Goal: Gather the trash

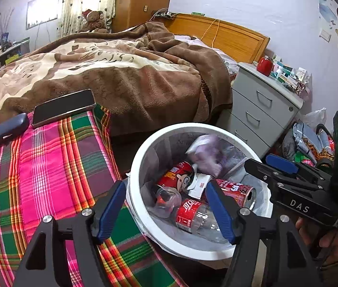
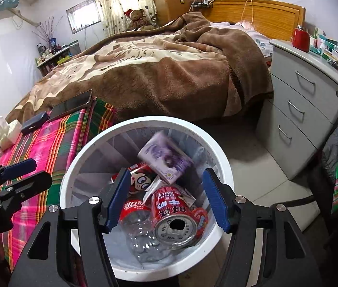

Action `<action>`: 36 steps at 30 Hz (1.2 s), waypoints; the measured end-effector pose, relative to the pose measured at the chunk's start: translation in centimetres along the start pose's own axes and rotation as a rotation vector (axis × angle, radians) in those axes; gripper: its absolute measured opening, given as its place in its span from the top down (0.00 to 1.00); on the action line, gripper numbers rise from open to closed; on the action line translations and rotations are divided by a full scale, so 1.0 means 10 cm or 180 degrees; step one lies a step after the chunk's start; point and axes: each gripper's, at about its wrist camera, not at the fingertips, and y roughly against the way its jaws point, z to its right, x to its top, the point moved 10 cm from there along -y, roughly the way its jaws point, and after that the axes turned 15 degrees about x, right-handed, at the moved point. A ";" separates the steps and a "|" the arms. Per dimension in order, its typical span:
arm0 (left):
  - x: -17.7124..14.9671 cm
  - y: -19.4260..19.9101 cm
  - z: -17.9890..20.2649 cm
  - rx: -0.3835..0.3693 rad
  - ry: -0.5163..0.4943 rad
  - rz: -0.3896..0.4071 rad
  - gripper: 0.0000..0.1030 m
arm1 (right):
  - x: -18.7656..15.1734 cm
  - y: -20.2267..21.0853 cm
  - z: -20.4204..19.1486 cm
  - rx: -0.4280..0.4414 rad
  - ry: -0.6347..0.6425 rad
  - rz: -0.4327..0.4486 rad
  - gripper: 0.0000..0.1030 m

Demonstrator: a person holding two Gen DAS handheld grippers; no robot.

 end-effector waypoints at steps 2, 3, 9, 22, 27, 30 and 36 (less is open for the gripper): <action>-0.02 0.03 -0.01 -0.0002 0.0017 0.0010 0.33 | -0.01 0.01 -0.03 0.0042 -0.0017 0.0012 0.38; -0.03 0.05 -0.02 0.0013 0.0013 0.0016 0.33 | -0.01 0.02 -0.05 0.0056 -0.0016 0.0019 0.38; -0.14 0.17 -0.12 0.0084 0.0056 0.0045 0.33 | -0.06 0.11 -0.16 0.0019 0.0074 0.0100 0.38; -0.47 0.79 -0.57 0.0466 0.0252 0.0409 0.33 | -0.21 0.43 -0.63 0.0111 0.0213 0.0412 0.38; -0.64 1.04 -0.72 0.0537 0.0316 0.0522 0.33 | -0.32 0.53 -0.84 0.0113 0.0340 0.0512 0.38; -0.76 1.14 -0.80 0.0671 0.0346 0.0559 0.33 | -0.38 0.58 -0.92 0.0083 0.0402 0.0550 0.38; -1.01 1.27 -0.98 0.0796 0.0524 0.0574 0.33 | -0.55 0.66 -1.06 0.0089 0.0443 0.0642 0.38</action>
